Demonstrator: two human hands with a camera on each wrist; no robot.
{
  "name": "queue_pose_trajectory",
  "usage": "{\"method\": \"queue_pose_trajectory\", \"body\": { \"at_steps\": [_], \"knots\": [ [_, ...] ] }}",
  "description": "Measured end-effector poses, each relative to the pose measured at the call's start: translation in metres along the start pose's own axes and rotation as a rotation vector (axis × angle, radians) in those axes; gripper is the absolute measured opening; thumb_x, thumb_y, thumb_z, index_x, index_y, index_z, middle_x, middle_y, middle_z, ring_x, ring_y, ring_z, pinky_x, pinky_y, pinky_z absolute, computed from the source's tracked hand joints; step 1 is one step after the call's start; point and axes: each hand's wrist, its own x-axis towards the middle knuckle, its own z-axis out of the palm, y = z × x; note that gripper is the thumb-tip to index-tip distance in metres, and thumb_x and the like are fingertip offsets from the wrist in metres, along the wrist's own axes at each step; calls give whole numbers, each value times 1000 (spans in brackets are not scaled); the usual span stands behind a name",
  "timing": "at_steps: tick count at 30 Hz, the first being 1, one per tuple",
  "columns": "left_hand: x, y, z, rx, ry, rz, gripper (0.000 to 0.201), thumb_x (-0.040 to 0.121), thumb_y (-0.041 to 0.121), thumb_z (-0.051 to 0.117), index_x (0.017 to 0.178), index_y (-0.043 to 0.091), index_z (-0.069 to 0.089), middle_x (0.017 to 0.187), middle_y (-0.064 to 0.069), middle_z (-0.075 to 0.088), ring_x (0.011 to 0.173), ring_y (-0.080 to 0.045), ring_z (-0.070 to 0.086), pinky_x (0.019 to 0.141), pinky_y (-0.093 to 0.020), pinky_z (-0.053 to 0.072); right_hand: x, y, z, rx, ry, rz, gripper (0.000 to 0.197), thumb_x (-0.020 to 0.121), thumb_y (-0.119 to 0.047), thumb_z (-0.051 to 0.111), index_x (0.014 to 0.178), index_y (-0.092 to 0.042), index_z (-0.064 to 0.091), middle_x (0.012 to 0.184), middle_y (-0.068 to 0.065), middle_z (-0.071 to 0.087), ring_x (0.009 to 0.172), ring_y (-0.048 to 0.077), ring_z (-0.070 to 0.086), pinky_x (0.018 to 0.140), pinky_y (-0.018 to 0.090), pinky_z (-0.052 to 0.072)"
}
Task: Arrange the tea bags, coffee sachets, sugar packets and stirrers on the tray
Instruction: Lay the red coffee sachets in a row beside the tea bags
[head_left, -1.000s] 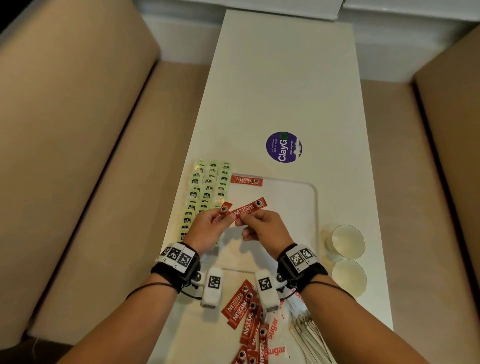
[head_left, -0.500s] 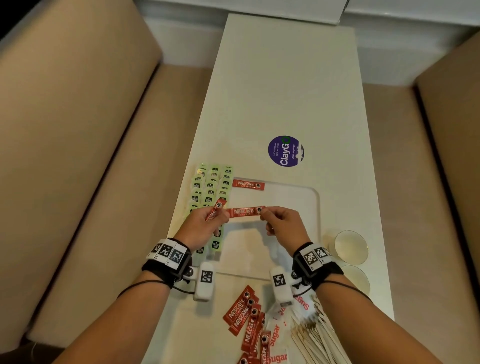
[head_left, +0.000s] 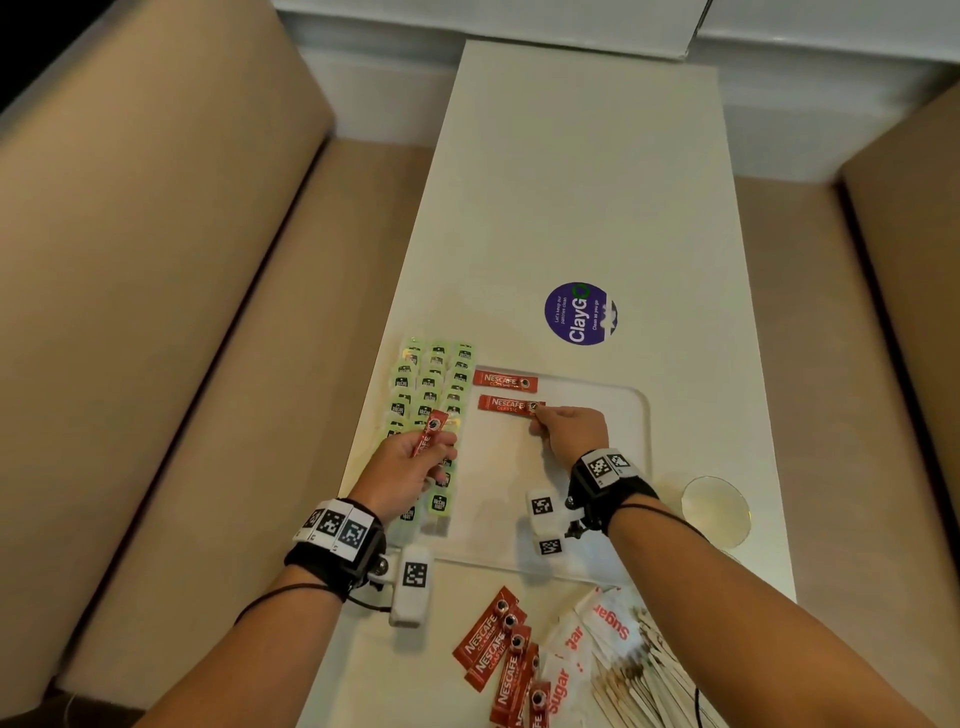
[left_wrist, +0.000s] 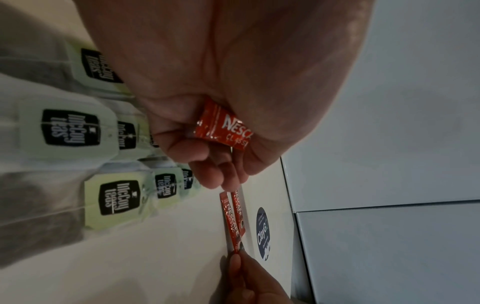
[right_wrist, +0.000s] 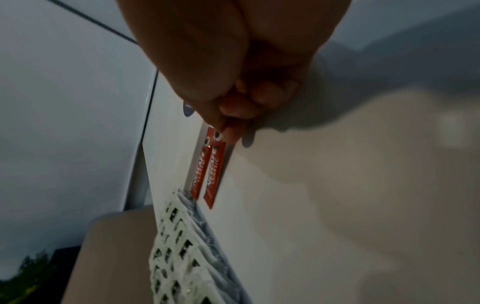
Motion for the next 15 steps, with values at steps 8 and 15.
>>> {"method": "queue_pose_trajectory", "body": {
  "at_steps": [8, 15],
  "knots": [
    [2, -7, -3, 6, 4, -19, 18, 100, 9, 56, 109, 14, 71, 100, -5, 74, 64, -9, 62, 58, -21, 44, 6, -2, 6, -95, 30, -40, 28, 94, -27, 69, 85, -1, 76, 60, 0, 72, 43, 8, 56, 44, 18, 46],
    [2, -10, 0, 10, -1, -27, 16, 98, 10, 60, 109, 14, 71, 97, -4, 74, 69, -12, 62, 58, -20, 44, 8, -8, 11, -31, -11, 6, 23, 96, -21, 69, 92, 2, 72, 64, 8, 69, 37, 7, 54, 41, 19, 48]
  ]
}}
